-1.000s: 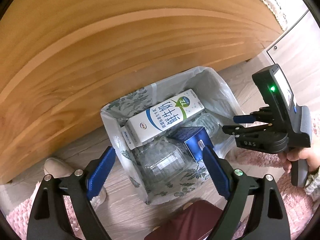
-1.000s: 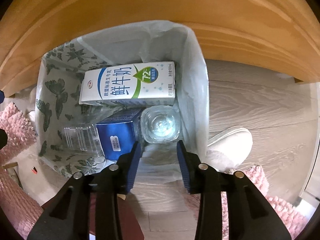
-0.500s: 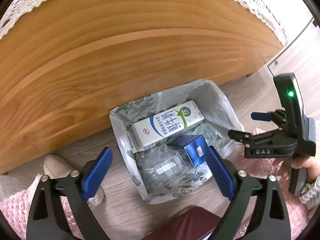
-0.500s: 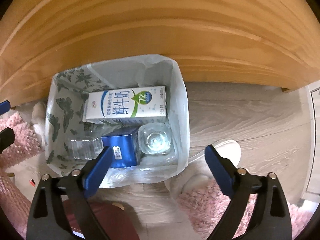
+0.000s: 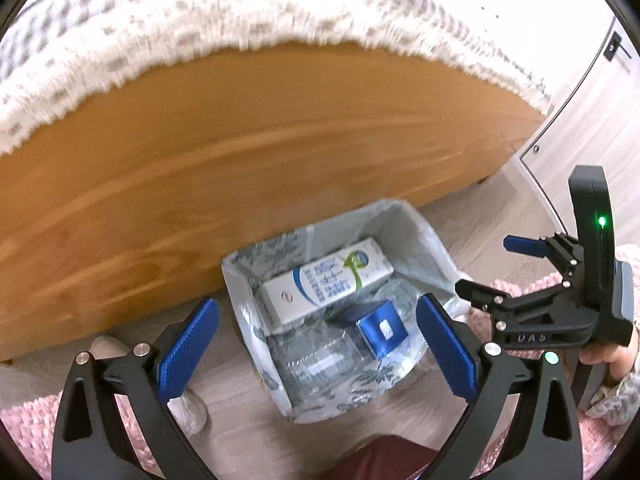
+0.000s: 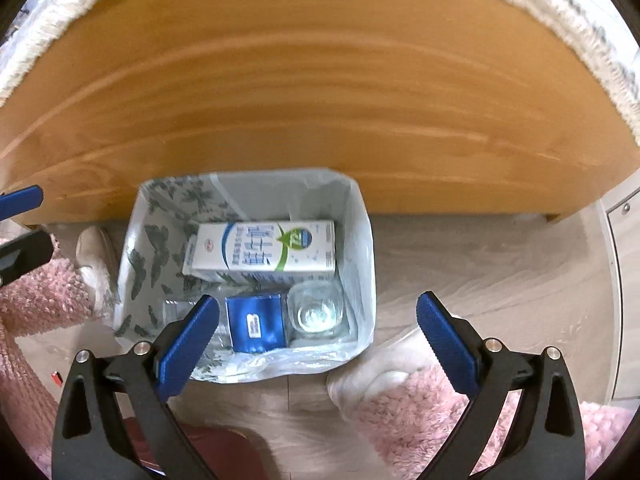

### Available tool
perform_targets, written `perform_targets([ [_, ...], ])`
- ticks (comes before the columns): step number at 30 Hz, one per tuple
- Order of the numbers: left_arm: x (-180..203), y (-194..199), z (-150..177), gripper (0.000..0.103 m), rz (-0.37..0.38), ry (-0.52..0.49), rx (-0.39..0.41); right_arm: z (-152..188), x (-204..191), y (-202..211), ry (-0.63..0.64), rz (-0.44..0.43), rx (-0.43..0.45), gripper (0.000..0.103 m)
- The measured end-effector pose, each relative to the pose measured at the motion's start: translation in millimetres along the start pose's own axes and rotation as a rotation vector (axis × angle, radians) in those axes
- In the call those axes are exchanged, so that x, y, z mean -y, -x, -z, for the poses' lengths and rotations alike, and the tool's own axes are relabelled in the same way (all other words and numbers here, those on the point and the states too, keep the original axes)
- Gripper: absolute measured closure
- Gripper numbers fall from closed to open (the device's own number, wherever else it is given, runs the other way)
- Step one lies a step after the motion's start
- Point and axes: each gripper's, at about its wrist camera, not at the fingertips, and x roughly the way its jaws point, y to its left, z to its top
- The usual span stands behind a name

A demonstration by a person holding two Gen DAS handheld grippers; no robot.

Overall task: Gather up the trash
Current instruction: 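Raise both tools from the bin back over the bed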

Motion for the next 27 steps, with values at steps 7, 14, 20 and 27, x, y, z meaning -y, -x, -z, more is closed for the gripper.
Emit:
perform_targets([
  [7,8,23,-4,0.007,-0.005,-0.046,0.082,1,0,31,-0.007,0.029,0.119,0.008],
  [14,17,54,-8,0.007,0.003,-0.079,0.167,-2,7,69,-0.056,0.023,0.255,0.008],
  [20,23,80,-11,0.007,-0.016,-0.122,0.235,-7,12,101,-0.084,0.028,0.372,0.008],
  [27,31,111,-24,0.007,-0.038,-0.181,0.322,-21,18,134,-0.111,0.040,0.481,0.008],
])
